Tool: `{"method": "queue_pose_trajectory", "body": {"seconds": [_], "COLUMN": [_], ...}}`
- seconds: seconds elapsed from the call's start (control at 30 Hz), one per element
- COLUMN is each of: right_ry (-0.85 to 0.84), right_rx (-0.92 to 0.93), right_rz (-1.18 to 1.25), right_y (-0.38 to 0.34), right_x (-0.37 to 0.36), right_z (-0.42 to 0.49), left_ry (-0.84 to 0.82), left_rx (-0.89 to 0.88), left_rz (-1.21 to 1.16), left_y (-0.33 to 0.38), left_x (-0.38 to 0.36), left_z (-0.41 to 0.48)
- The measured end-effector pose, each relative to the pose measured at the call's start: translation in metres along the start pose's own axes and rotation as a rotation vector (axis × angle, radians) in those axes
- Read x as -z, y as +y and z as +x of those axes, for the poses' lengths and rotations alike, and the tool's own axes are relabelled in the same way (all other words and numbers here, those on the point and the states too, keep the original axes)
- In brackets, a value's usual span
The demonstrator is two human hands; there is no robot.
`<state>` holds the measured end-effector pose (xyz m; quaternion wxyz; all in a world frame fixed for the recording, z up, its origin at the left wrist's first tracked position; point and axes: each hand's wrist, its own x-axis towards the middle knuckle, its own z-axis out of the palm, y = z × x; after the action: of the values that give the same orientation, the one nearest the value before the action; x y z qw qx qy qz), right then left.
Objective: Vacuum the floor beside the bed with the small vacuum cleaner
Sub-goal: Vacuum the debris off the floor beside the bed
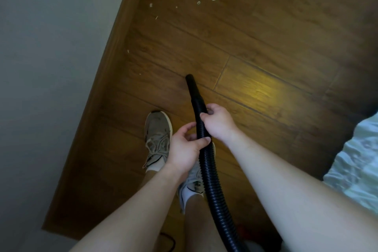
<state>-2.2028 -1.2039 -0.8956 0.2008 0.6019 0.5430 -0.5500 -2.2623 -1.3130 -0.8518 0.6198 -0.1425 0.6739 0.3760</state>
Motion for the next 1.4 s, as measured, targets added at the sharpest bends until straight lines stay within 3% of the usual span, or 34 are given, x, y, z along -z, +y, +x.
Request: {"method": "queue_pose_trajectory", "body": {"seconds": [0.37, 0.93, 1.4], "right_ry": [0.02, -0.163, -0.18], "right_rx": [0.0, 0.156, 0.198], "right_rz": [0.032, -0.12, -0.153], "right_y": [-0.003, -0.059, -0.103], "right_x": [0.002, -0.075, -0.11], "right_z": [0.009, 0.011, 0.03], "left_ry": [-0.003, 0.137, 0.141], "left_rx": [-0.02, -0.011, -0.048], "left_rz": [-0.019, -0.164, -0.205], "left_y": [0.005, 0.008, 0.035], "left_x": [-0.003, 0.078, 0.12], "left_z": [0.005, 0.01, 0.021]}}
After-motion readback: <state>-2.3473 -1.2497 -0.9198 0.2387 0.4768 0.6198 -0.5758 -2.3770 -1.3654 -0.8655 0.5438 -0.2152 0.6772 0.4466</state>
